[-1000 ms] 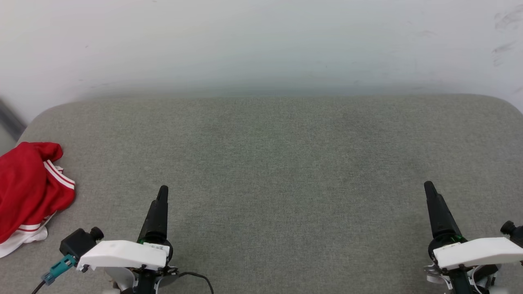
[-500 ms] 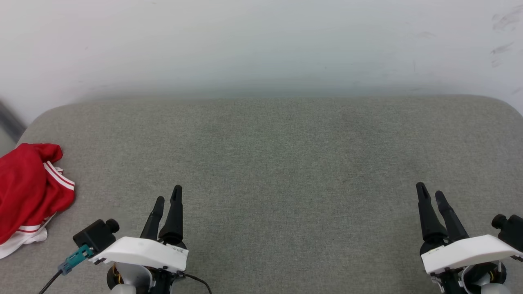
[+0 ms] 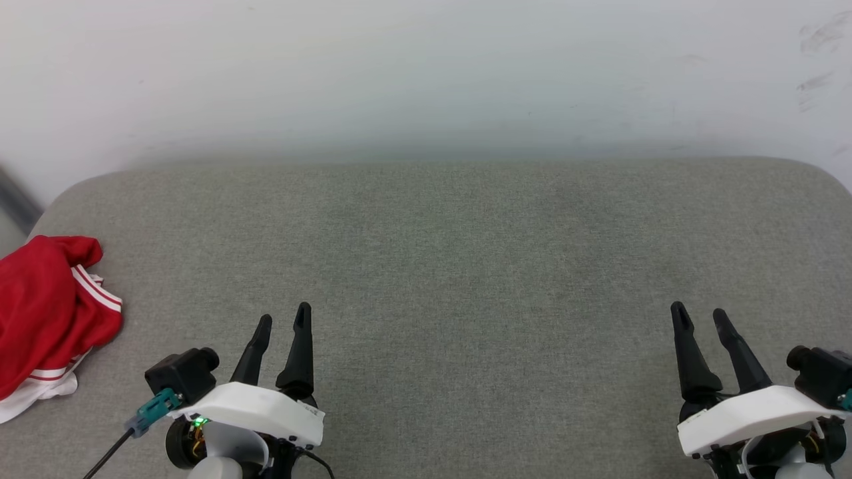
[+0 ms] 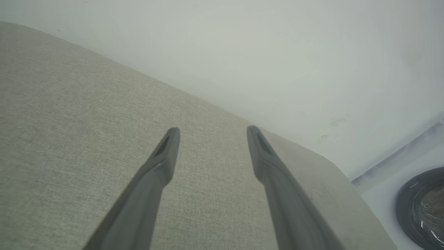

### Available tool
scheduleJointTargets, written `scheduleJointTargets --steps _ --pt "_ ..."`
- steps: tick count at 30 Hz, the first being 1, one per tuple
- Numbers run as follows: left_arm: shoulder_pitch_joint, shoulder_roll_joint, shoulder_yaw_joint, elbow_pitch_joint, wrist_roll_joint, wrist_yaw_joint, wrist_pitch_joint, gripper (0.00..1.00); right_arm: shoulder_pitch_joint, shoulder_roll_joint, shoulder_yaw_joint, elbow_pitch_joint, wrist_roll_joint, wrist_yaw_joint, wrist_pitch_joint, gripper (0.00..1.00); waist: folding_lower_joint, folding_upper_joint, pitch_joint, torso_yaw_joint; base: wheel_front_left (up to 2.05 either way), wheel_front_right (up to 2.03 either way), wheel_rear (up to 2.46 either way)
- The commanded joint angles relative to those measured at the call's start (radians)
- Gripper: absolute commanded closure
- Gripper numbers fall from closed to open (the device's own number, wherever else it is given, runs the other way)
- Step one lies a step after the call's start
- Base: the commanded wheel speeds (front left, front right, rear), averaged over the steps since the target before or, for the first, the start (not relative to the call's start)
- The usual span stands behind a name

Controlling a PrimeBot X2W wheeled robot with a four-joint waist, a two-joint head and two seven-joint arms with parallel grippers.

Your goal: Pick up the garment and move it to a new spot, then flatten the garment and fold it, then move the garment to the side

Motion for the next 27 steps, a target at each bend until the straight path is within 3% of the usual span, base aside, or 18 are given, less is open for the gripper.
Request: scheduleJointTargets --steps 1,27 --pt "-0.026 0.009 -0.005 -0.006 0.031 0.007 -0.011 0.0 -0.001 -0.003 -0.001 -0.017 -0.035 0.0 -0.009 0.0 0.0 0.0 0.0 0.0 0.0 0.0 0.0" --pt "-0.034 0.03 -0.057 0.014 0.305 0.065 -0.075 0.0 0.021 0.012 -0.013 -0.058 -0.314 0.0 -0.046 0.0 0.0 0.0 -0.003 0.009 0.0 0.0 0.0"
